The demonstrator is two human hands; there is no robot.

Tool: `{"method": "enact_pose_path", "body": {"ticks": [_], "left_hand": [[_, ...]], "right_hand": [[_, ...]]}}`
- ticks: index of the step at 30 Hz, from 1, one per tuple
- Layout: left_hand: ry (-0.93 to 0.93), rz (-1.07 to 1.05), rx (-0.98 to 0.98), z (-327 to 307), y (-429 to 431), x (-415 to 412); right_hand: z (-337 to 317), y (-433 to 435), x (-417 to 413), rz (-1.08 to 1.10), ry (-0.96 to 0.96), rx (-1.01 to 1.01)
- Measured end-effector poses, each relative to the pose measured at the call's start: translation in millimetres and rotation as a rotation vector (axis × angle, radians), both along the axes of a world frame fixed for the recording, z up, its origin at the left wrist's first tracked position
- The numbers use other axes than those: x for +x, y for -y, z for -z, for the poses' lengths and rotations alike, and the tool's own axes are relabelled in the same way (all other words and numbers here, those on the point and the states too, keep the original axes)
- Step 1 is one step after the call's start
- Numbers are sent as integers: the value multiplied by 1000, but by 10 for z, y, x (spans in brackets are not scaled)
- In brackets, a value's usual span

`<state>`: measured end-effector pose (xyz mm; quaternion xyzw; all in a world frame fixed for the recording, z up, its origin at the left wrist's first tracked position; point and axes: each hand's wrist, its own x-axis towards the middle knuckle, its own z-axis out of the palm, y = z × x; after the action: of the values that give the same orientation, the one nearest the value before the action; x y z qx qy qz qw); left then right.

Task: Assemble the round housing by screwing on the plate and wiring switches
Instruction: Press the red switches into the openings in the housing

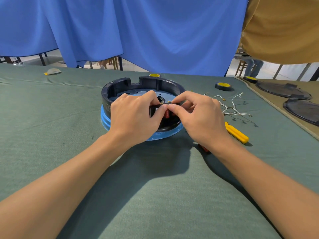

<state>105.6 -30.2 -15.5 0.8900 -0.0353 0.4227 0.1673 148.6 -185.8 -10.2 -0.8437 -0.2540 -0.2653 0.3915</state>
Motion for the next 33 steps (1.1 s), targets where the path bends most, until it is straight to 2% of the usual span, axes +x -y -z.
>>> {"method": "enact_pose_path", "body": {"ticks": [4,7,13,17,20,27,33], "left_hand": [[36,-14,59,10,11,1],[69,-36,84,38,22,9],[119,4,208,88,-106,14],[94,42,280,71,-195,3],[74,18,272,51,-216,-3],[-11,98,253,9,-351,-8],[8,54,239,8,-269,-41]], "right_hand": [[-50,100,34,-36,13,-23],[-130,335,123,36,-60,-63],[-174,661,118,49,-296,-494],[-245,659,41,-38,-453,-694],[-267,630,-8,-88,-482,-806],[-338,620,-70,-209,-485,-570],[-315,428,-137,-276,-353,-74]]}}
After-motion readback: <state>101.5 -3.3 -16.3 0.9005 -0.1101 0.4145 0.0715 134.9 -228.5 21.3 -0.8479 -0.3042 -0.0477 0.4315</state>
